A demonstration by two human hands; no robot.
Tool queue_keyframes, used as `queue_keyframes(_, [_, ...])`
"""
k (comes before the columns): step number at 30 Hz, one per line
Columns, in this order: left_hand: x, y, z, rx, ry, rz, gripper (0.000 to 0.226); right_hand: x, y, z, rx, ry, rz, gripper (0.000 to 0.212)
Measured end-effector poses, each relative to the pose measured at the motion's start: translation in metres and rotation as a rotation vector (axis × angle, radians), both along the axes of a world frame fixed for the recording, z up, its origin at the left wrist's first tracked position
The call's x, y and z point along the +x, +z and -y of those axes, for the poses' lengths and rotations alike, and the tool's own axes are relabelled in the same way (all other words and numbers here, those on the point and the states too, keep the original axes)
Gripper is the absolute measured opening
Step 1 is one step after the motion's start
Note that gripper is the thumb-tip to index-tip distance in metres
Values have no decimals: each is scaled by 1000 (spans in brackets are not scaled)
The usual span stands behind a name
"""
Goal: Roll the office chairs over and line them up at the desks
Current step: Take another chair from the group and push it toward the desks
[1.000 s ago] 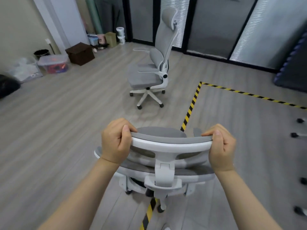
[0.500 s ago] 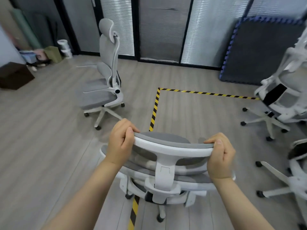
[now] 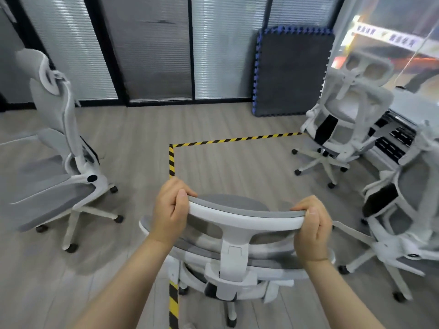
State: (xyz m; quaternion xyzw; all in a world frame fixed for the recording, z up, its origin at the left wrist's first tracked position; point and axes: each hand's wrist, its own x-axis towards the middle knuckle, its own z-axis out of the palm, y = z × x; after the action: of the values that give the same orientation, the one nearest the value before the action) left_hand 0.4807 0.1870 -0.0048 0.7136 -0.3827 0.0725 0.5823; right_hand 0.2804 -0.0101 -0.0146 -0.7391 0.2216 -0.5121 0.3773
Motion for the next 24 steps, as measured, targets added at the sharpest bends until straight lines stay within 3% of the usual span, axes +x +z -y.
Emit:
queue_keyframes(8, [108,5,131,84,-218,-93,34,81,1,98,12,-185,13,40])
queue_keyframes(24, [276,7,405,120,-420,-148,38,220,-1,316,-39,-424,18,37])
